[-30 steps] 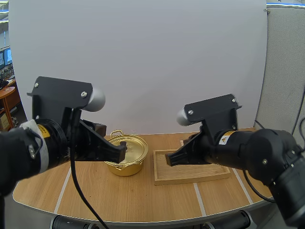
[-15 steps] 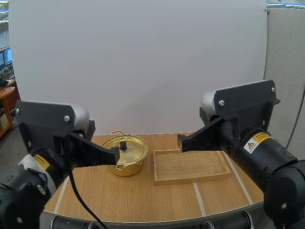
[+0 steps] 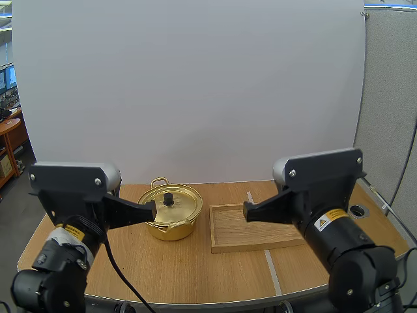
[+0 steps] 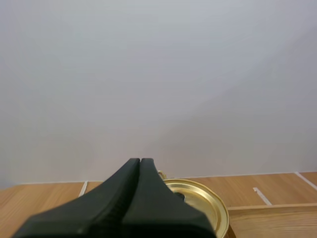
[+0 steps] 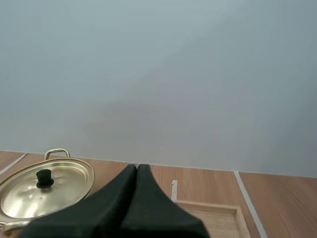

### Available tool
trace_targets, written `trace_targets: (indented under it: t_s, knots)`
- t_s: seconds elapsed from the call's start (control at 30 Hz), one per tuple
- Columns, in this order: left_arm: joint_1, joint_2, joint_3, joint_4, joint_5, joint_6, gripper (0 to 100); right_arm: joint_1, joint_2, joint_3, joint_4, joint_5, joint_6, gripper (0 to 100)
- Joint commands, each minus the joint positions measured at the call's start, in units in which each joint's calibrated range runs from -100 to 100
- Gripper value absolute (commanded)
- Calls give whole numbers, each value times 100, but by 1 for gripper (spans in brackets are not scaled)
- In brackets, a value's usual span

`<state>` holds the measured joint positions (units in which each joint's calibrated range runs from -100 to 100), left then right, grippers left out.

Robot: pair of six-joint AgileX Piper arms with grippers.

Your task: Open the pot, put the grape inside, and close it

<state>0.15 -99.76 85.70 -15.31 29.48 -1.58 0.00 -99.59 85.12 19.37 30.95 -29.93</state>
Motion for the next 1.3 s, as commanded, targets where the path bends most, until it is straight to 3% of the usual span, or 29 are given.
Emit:
trace_targets:
  t_s: [0.0,0.37,0.7,0.83,1.27]
  knots:
    - [3,-24,360,192,-223,-7,0,-14,-41,228,85,-190,-25,0]
    - [3,-24,1430,215,-1209,-7,0,-14,-41,1042,6,-208,-35,0]
    - [3,-24,1430,176,-608,-335,0,-14,-41,1431,6,-323,-35,0]
    - [19,-24,1430,226,200,-348,0,-14,-41,1488,-68,4,-35,0]
    - [44,-24,1430,226,177,-408,0,-21,-41,1488,-125,140,-35,0]
